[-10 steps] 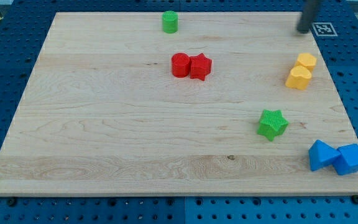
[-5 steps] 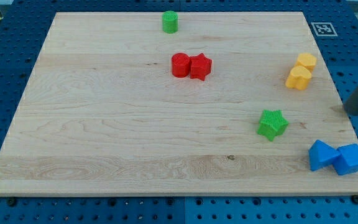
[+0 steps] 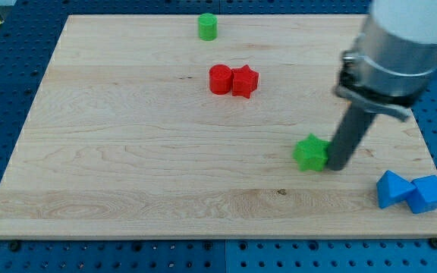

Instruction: Move the green star diagonally right to the red star

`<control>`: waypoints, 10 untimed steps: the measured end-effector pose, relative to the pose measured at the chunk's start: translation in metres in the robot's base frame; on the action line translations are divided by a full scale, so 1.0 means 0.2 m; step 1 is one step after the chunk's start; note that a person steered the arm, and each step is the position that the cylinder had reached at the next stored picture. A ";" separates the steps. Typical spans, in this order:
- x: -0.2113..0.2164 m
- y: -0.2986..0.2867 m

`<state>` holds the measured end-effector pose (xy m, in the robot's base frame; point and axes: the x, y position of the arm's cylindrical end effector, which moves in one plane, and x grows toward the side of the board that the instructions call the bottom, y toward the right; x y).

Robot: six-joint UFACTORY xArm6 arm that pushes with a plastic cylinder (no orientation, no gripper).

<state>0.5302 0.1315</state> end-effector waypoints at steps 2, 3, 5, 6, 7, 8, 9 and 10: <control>0.09 -0.17; 0.15 -0.33; -0.09 -0.21; -0.15 -0.17; -0.08 -0.17; -0.24 -0.12; -0.56 -0.11; -0.65 -0.11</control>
<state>0.4001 0.1090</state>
